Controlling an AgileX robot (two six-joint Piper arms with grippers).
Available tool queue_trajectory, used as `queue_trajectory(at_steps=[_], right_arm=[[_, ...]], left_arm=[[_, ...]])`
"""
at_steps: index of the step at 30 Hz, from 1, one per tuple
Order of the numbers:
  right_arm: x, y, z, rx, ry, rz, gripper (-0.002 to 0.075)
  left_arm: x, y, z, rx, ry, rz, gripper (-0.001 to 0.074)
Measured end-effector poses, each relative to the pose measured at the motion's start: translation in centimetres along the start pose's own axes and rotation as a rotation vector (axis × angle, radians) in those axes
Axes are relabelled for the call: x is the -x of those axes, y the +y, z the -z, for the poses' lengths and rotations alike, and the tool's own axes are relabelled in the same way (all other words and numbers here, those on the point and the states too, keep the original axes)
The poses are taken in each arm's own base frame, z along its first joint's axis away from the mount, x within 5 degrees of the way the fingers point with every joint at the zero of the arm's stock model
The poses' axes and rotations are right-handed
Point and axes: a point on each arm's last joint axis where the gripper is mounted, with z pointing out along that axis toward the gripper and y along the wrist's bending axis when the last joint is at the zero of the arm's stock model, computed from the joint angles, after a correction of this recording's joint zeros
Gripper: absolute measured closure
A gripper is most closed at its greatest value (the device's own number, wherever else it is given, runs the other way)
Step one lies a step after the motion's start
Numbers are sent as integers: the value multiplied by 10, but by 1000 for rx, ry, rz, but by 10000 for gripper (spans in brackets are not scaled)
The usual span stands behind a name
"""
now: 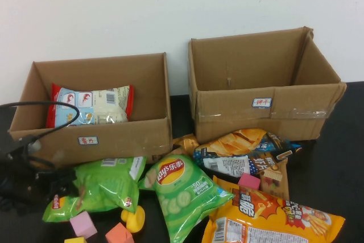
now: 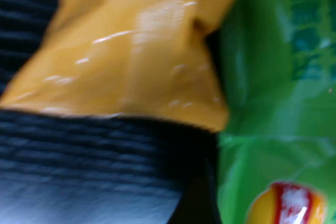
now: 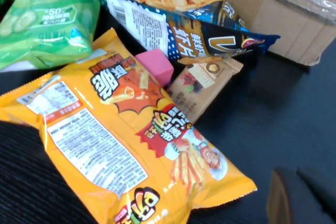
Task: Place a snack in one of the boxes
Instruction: Pick up the potato chip
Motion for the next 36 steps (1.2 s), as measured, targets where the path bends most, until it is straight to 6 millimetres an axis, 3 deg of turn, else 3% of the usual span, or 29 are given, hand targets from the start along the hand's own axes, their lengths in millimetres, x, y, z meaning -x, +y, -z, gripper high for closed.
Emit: queue_trajectory(at_steps=[5,9,15,21,23,36], right_arm=[[0,0,0,-5,-5,0,727],[1,-1,0,-6,-7,0,727],[1,0,0,-5,-12,-8,727],[1,0,0,-4,-16,-16,727],[1,0,0,-4,-16,-16,727],[2,0,0,-1,-18,-22,727]], left_arm=[[7,-7,1,-72,-48,-9,206],[8,-10,-1,-107,-67,-9,266],[6,-10,-11,-142,-36,37,419],[3,-15,-14,-202,7,56,650],[5,-18,-13,-230,16,56,687],[14,-41,14,-614,191,47,723]])
